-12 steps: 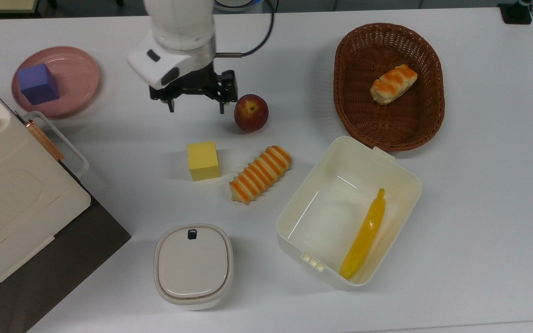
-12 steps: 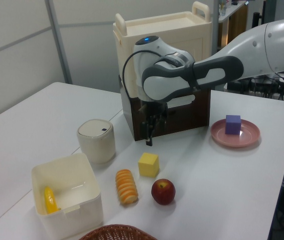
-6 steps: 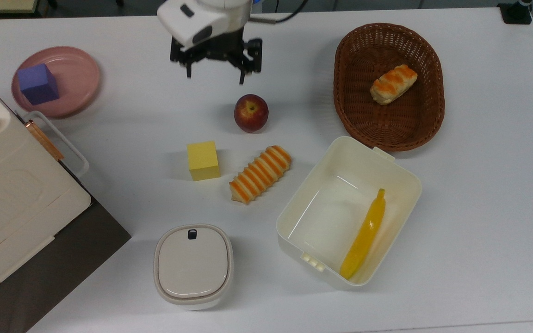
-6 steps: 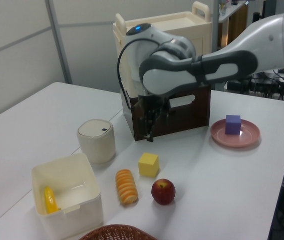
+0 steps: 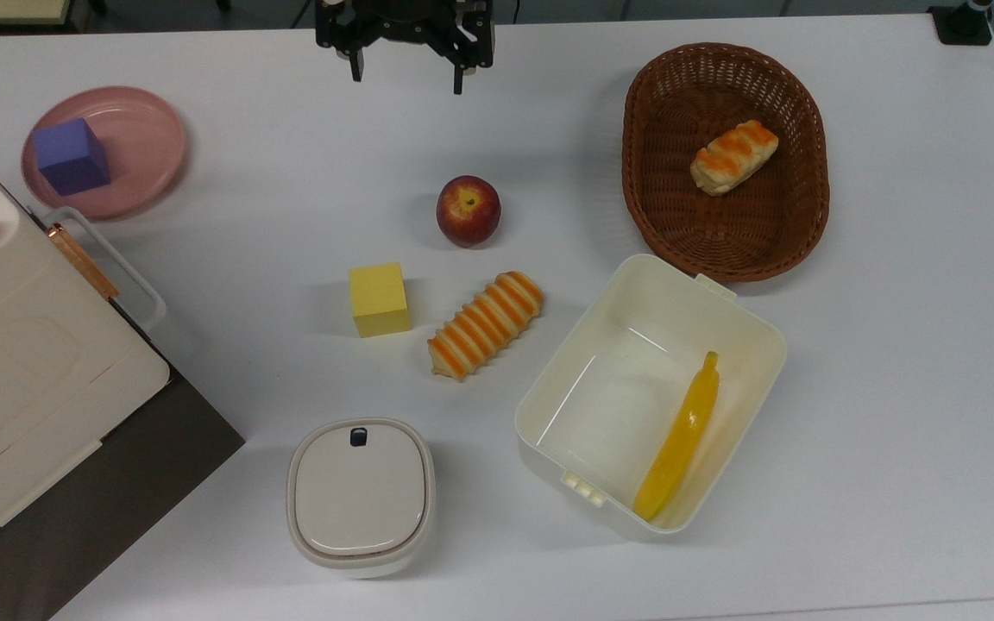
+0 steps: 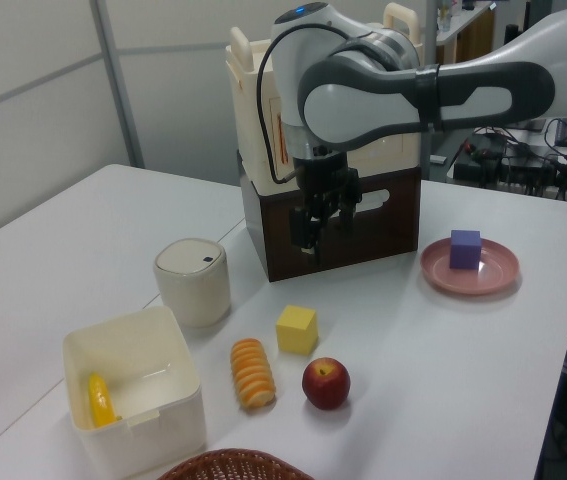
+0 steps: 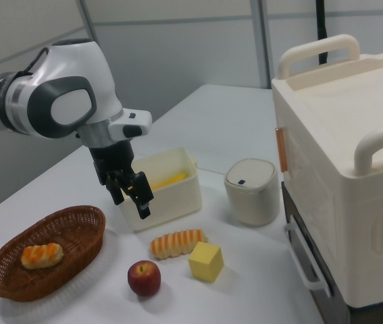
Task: Put the yellow cube on the table
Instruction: 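Open the gripper and raise it away from the yellow cube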
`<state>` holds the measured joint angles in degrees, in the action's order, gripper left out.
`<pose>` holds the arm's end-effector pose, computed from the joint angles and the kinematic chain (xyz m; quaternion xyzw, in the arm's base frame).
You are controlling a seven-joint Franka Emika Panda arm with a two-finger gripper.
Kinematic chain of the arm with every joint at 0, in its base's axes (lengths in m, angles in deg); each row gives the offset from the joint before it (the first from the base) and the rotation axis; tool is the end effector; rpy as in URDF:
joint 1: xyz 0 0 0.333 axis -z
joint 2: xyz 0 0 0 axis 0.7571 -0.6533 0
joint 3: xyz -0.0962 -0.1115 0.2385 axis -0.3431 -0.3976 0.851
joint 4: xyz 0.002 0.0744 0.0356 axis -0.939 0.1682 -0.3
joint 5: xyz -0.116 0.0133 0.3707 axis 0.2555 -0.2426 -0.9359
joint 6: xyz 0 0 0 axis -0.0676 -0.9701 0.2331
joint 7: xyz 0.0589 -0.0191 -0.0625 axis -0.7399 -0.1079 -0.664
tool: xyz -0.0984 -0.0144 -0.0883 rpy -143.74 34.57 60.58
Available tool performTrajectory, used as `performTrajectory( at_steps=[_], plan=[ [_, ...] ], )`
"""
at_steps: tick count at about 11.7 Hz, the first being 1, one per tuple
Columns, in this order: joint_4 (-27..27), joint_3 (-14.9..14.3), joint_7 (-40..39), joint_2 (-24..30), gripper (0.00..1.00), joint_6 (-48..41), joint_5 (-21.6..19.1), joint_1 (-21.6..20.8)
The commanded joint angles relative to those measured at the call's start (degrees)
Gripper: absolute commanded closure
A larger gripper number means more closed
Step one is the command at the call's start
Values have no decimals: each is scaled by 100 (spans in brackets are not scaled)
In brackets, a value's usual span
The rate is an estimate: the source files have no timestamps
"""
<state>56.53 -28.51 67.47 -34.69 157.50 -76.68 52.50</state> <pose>0.5654 0.0210 0.5036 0.9983 -0.0457 -0.0212 0.0302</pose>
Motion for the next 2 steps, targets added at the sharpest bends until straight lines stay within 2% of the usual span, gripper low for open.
performTrajectory(
  at_steps=[1,2],
  plan=[
    [79,-237,-390,178,0,-31,-295,-109],
    [79,-237,-392,178,0,-22,-294,-109]
  ],
)
